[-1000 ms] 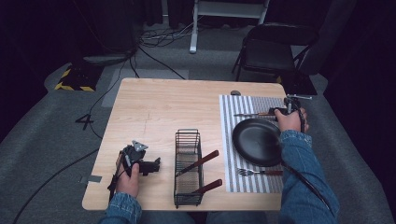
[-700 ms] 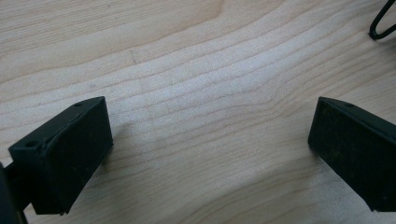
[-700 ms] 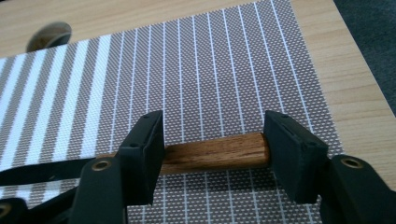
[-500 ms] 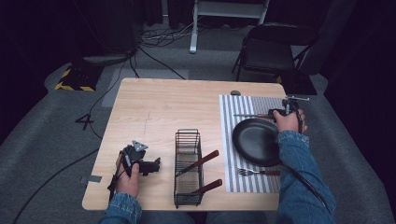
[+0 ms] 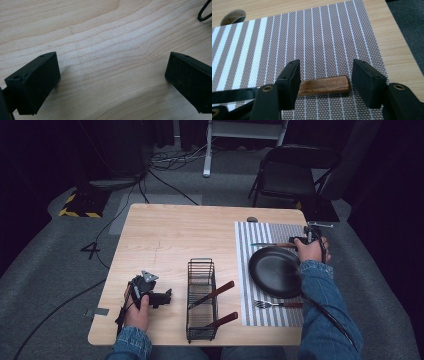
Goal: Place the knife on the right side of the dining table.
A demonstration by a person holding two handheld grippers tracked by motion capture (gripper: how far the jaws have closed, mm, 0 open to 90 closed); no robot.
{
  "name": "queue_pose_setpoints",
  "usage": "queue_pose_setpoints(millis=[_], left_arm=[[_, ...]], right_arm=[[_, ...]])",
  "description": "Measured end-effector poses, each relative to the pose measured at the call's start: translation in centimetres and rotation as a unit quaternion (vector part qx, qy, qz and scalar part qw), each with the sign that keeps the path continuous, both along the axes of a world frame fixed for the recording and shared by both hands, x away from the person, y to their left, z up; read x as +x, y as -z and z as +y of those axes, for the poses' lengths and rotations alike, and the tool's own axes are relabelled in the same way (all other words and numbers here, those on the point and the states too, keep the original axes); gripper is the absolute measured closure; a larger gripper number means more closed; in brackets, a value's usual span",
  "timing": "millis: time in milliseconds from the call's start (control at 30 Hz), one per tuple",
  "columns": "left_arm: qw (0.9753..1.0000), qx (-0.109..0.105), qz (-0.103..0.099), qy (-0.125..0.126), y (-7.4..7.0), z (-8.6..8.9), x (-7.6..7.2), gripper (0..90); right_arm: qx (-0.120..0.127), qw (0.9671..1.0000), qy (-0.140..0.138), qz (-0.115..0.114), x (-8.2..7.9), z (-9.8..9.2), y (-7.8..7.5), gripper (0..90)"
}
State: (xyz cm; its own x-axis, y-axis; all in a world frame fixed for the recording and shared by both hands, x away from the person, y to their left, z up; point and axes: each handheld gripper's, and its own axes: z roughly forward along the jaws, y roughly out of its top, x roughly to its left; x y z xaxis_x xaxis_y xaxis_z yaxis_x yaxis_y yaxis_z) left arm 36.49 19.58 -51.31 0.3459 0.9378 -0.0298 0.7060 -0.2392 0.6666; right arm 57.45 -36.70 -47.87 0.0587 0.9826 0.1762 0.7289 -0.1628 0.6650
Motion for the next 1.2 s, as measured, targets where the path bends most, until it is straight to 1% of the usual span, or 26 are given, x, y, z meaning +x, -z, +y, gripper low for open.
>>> queue_pose_setpoints(millis=[67, 133, 167, 267, 300, 400, 467, 500, 533, 567, 633, 667, 700, 767, 833, 867, 967, 1067, 1133, 1200], left_arm=[[1.0, 0.0, 0.0, 0.0, 0.0, 0.0, 0.0, 0.0], [1.0, 0.0, 0.0, 0.0, 0.0, 0.0, 0.0, 0.0], [1.0, -0.001, 0.0, -0.001, 0.0, 0.0, 0.0, 0.0], [1.0, -0.001, 0.001, -0.001, 0.0, 0.0, 0.0, 0.0], [1.0, -0.001, 0.0, 0.0, 0.0, 0.0, 0.0, 0.0], [1.0, -0.001, 0.001, -0.001, 0.0, 0.0, 0.0, 0.0], [1.0, -0.001, 0.001, 0.0, 0.0, 0.0, 0.0, 0.0], [1.0, -0.001, 0.001, 0.0, 0.0, 0.0, 0.0, 0.0], [1.0, -0.001, 0.001, -0.001, 0.0, 0.0, 0.0, 0.0], [1.0, -0.001, 0.001, 0.0, 0.0, 0.0, 0.0, 0.0], [1.0, -0.001, 0.001, 0.0, 0.0, 0.0, 0.0, 0.0], [1.0, -0.001, 0.001, -0.001, 0.0, 0.0, 0.0, 0.0], [1.0, -0.001, 0.001, 0.0, 0.0, 0.0, 0.0, 0.0], [1.0, -0.001, 0.001, -0.001, 0.0, 0.0, 0.0, 0.0], [1.0, -0.001, 0.001, -0.001, 0.0, 0.0, 0.0, 0.0], [1.0, -0.001, 0.001, -0.001, 0.0, 0.0, 0.0, 0.0], [1.0, 0.0, 0.0, -0.003, 0.0, -0.1, 0.1, 0.0], [1.0, 0.001, 0.0, -0.003, 0.0, -0.1, 0.1, 0.0], [1.0, 0.0, 0.0, -0.003, 0.0, -0.1, 0.1, 0.0], [1.0, 0.0, 0.0, -0.003, 0.0, -0.1, 0.1, 0.0]], right_arm=[[0.0, 0.9999, -0.005, -0.009, -0.3, 0.0, -0.9, 40.4], [0.0, 0.9999, -0.008, -0.012, -0.4, 0.0, -1.2, 40.2], [-0.001, 0.9998, -0.012, -0.019, -0.7, 0.0, -2.1, 40.2], [-0.005, 0.9996, -0.012, -0.023, -1.0, -0.1, -2.7, 40.2], [-0.005, 0.9995, -0.012, -0.029, -1.3, -0.3, -3.4, 40.2], [-0.004, 0.9991, -0.015, -0.038, -1.8, -0.4, -4.4, 40.2], [-0.004, 0.999, -0.018, -0.041, -1.9, -0.4, -4.7, 40.2], [-0.002, 0.9985, -0.023, -0.049, -2.3, -0.4, -5.3, 40.2], [0.0, 0.9984, -0.025, -0.05, -2.5, -0.3, -5.6, 40.2], [-0.001, 0.998, -0.029, -0.056, -2.7, -0.3, -6.0, 40.2], [-0.001, 0.9978, -0.032, -0.059, -2.8, -0.3, -6.3, 40.2], [0.002, 0.997, -0.039, -0.067, -3.2, -0.2, -7.1, 40.1], [0.002, 0.997, -0.039, -0.067, -3.2, -0.2, -7.1, 40.1], [0.003, 0.9957, -0.051, -0.077, -3.7, 0.1, -8.1, 40.1], [0.004, 0.9951, -0.056, -0.081, -3.9, 0.2, -8.4, 40.1], [0.006, 0.994, -0.065, -0.088, -4.3, 0.5, -9.0, 40.1], [0.009, 0.9916, -0.084, -0.097, -5.0, 1.1, -9.9, 40.0], [0.013, 0.9885, -0.107, -0.106, -5.8, 1.8, -10.9, 40.0], [0.012, 0.9856, -0.127, -0.111, -6.4, 2.3, -11.6, 39.8], [0.018, 0.9828, -0.145, -0.114, -7.2, 2.7, -12.2, 39.4]])
